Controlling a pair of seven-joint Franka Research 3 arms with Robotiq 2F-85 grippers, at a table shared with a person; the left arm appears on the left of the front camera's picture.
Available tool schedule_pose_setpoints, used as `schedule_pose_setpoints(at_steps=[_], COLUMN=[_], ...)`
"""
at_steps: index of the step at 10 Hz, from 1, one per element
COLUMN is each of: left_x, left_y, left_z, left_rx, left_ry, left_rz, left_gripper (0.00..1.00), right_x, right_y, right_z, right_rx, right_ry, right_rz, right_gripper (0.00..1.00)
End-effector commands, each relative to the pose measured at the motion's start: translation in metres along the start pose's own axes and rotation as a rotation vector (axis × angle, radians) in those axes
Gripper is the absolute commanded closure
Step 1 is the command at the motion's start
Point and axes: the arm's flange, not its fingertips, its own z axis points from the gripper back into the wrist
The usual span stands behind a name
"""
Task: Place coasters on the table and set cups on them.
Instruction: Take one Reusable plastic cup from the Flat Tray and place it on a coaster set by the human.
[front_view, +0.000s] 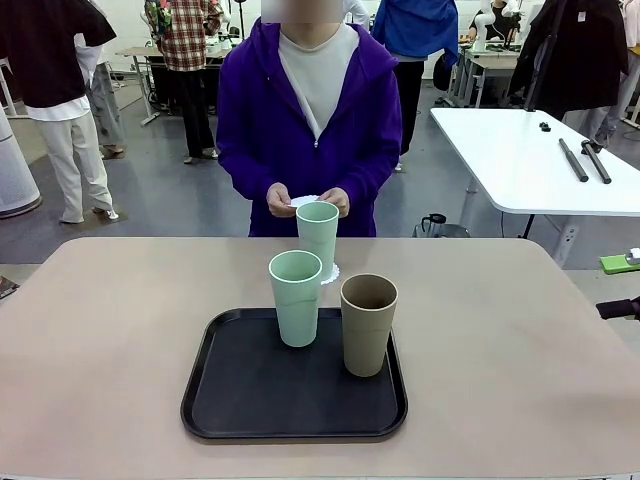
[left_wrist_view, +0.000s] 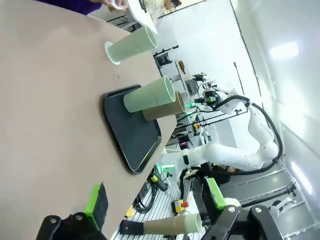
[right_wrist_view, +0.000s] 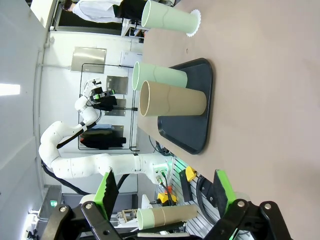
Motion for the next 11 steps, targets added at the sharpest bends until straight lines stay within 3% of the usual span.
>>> schedule_pose_setpoints(at_steps=[1,4,5,11], left_x=[0.005,0.0,0.006,0.006], left_y=[-0.013,-0.015,-0.006,-0.006], left_z=[-0.01,-0.023,-0.009,-0.009], left_rx=[0.027,0.098,0.045,0.045], left_ry=[-0.044,-0.046,-0.017,-0.017], left_rz=[0.051,0.119,0.063,0.063], left_gripper=[0.0,0.0,0.0,0.0], right_x=[0.003,0.003,0.003,0.003], right_y=[0.001,0.001,0.001,0.001], right_z=[-0.001,-0.001,-0.001,-0.001], right_rx=[0.023,0.023,0.023,0.023], right_ry=[-0.011,-0.011,-0.011,-0.011], right_rz=[0.011,0.011,0.011,0.011], right_gripper=[0.0,0.0,0.0,0.0])
